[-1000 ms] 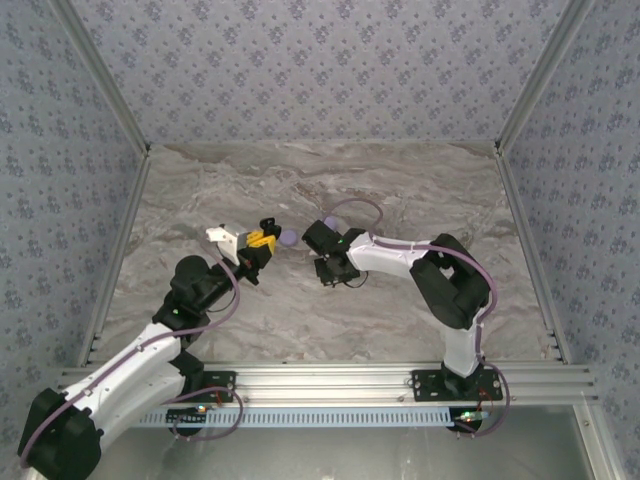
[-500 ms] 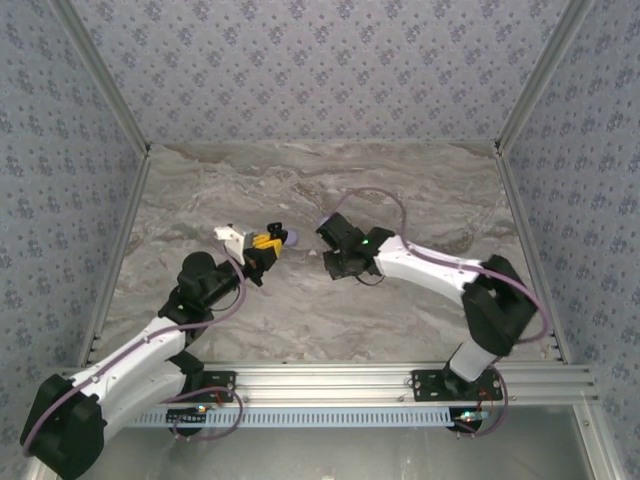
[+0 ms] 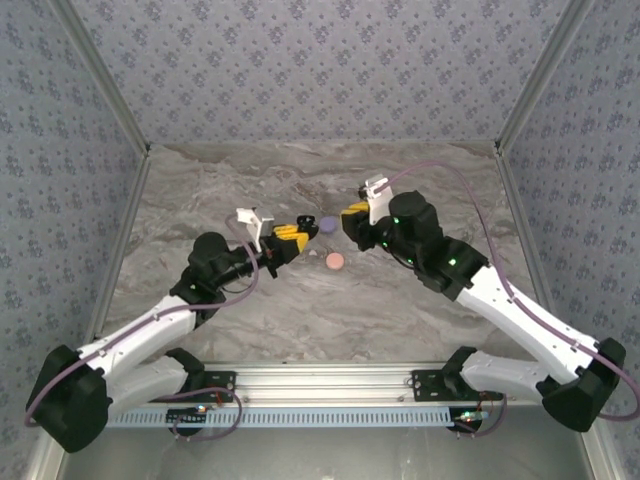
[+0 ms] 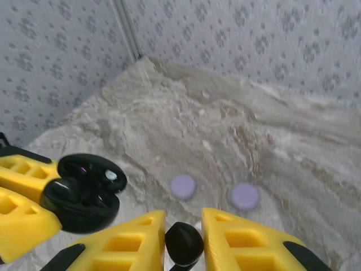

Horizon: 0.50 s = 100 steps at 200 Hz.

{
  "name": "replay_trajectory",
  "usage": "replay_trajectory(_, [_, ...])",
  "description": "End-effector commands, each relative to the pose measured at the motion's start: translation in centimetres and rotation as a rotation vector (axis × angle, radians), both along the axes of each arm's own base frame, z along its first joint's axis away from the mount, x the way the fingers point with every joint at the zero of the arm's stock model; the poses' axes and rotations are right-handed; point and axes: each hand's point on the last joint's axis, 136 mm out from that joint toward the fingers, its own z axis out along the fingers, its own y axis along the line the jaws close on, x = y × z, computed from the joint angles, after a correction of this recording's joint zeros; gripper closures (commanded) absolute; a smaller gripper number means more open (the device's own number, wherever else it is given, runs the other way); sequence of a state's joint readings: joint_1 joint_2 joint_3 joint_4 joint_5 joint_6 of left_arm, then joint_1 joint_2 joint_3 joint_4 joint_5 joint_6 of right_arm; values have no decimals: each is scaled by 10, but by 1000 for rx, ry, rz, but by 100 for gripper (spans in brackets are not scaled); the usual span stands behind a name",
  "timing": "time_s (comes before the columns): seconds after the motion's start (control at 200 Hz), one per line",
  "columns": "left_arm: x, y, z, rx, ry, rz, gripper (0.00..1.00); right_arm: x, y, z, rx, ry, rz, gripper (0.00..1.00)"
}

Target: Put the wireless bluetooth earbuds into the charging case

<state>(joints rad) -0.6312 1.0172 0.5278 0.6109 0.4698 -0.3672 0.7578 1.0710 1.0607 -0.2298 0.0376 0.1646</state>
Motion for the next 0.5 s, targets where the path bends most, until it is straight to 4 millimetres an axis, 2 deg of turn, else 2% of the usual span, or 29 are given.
replay_trajectory(0.0, [-9,-12,29,-74,-21,-83,100,-7,11,16,22,-114,103,75])
replay_trajectory(0.29, [-15,-28,34,-88,-22,-139,100,-7,26,23,69,-146,169,75])
replay_trajectory(0.495, [-14,-28,38,-105,-24,-136,100,-7,34,14,74,-114,192,75])
